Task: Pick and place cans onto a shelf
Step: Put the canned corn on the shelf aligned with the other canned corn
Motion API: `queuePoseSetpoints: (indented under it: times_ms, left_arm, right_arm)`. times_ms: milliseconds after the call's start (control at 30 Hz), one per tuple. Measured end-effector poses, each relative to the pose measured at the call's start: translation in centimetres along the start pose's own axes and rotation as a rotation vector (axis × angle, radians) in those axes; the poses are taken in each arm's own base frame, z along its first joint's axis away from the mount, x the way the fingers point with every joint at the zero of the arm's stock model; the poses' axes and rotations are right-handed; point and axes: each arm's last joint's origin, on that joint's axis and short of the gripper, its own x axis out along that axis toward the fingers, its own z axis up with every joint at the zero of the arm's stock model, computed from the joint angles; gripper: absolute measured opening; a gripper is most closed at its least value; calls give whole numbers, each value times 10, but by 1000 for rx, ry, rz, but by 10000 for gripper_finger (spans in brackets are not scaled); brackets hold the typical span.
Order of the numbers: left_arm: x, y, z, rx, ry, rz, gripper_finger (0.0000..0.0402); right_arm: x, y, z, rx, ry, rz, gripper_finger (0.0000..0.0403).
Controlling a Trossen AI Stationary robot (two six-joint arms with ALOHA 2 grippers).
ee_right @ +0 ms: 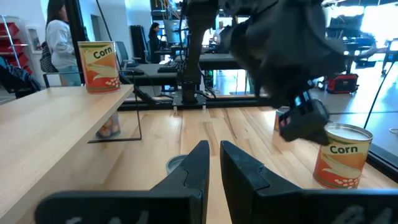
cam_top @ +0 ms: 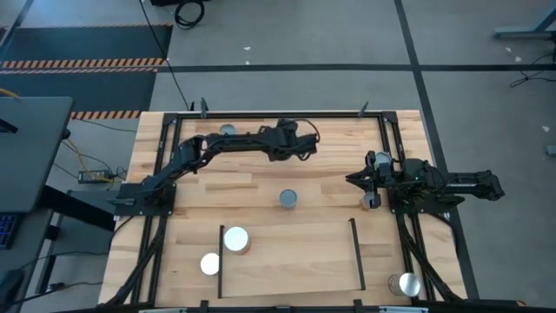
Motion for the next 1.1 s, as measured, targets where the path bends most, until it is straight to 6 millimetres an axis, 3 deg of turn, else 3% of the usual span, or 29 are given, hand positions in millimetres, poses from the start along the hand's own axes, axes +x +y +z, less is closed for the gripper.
queuePoseSetpoints:
  times_ms: [133, 267, 433, 700, 1100]
  left_arm:
    - [6, 0, -10, -49, 13, 11, 380]
    - [-6, -4, -25, -48, -5, -28, 380]
    - [-10, 11, -46, -82, 1, -97, 380]
    - [21, 36, -42, -306, -131, -292, 380]
    - [47, 47, -21, -190, -190, -286, 380]
  right_arm:
    - [0, 0, 0, 0, 0, 0, 47]
    - [0, 0, 0, 0, 0, 0, 47]
    - [0, 0, 0, 0, 1, 0, 47]
    - [0, 0, 0, 0, 0, -4, 47]
    - [0, 0, 0, 0, -3, -4, 47]
